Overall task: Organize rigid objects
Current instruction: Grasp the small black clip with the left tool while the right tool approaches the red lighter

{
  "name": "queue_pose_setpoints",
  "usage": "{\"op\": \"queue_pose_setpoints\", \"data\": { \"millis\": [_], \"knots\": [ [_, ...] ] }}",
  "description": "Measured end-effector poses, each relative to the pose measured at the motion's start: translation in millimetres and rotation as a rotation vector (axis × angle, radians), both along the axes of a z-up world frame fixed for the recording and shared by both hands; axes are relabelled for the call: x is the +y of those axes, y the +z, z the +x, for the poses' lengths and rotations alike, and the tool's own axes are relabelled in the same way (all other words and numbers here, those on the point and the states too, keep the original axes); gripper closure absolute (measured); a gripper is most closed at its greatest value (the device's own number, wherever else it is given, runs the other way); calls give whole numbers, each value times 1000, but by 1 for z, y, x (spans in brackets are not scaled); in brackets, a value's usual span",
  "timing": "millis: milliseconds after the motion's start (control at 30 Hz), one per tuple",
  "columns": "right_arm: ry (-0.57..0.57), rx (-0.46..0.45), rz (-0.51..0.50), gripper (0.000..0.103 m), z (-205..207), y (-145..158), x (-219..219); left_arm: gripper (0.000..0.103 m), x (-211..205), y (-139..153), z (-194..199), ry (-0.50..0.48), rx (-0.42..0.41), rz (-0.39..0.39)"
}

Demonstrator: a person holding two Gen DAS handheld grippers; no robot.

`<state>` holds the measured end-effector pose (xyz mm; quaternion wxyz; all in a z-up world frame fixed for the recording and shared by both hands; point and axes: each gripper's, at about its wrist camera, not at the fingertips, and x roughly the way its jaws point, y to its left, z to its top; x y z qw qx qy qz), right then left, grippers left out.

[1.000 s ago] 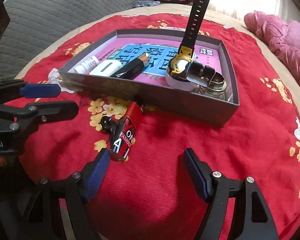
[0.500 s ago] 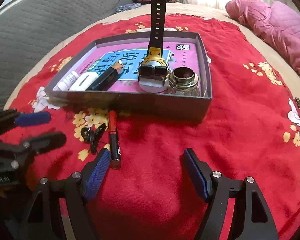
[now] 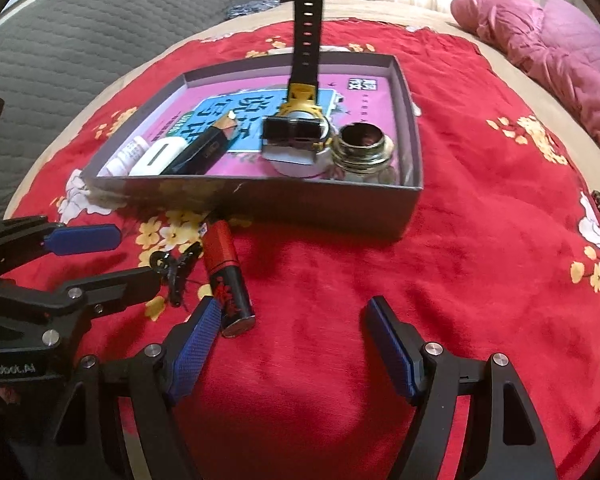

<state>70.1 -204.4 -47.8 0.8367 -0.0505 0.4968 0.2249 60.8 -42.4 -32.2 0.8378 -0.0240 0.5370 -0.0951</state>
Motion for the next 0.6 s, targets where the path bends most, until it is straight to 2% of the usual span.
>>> {"op": "queue_pose_setpoints", "data": {
  "millis": [167,367,600],
  "knots": [
    [-14,7,3,27,2,1,-6,42,1,-7,14,-16,57,-27],
    [24,7,8,26,-2,3,-1,42,-4,-23,29,-22,145,-46],
    [80,-2,-24,26,-7,1,12,42,-14,-29,31,-12,146,67]
  ]
}}
